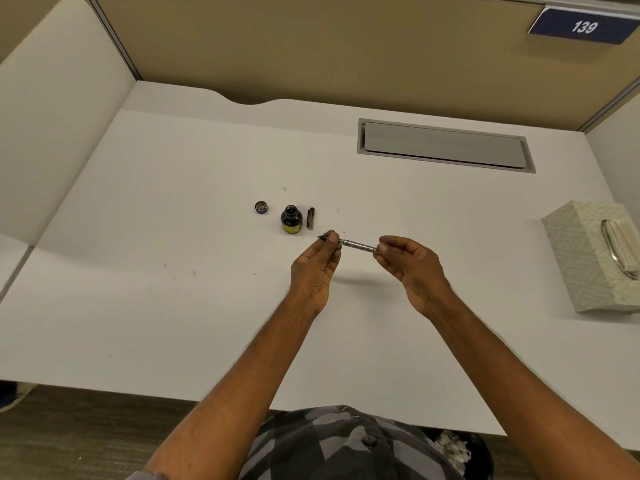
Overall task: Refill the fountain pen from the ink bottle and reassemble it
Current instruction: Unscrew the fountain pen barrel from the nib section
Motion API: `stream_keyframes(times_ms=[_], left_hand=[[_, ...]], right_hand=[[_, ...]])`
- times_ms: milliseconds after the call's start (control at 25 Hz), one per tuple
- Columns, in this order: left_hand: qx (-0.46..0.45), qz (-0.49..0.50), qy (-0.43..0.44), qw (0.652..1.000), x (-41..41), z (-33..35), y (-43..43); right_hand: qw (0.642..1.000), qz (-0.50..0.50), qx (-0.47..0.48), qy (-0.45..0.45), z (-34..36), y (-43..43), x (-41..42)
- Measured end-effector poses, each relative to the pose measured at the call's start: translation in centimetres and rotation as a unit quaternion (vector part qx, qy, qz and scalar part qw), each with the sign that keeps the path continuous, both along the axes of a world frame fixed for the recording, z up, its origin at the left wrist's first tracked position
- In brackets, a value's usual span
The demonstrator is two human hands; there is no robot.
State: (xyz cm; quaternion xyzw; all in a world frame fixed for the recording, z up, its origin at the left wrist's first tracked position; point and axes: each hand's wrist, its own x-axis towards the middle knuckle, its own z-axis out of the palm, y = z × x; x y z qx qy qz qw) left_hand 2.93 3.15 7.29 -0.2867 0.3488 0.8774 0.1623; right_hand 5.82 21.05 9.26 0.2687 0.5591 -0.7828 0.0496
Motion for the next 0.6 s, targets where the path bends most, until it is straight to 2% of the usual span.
stream_keyframes(times_ms=[240, 400, 520, 600], left_hand=[[0.002, 0.008, -0.007, 1.000, 0.08, -0.12, 0.08], [-0.003, 0.015, -0.011, 1.000, 0.02, -0.14, -0.03], [-0.002, 0.017, -0.012, 1.000, 0.05, -0.19, -0.03], [-0.001, 0.014, -0.013, 1.000, 0.08, -0.19, -0.01]], right_hand=[[1.000, -0.004, -0.013, -0.005, 0.18, 0.04, -0.24], [0.999, 0.033, 0.034, 0.012, -0.18, 0.03, -0.29], [1.000, 0.015, -0.006, -0.003, -0.25, 0.08, -0.46], [1.000, 0.013, -0.002, -0.012, -0.33, 0.12, -0.40]])
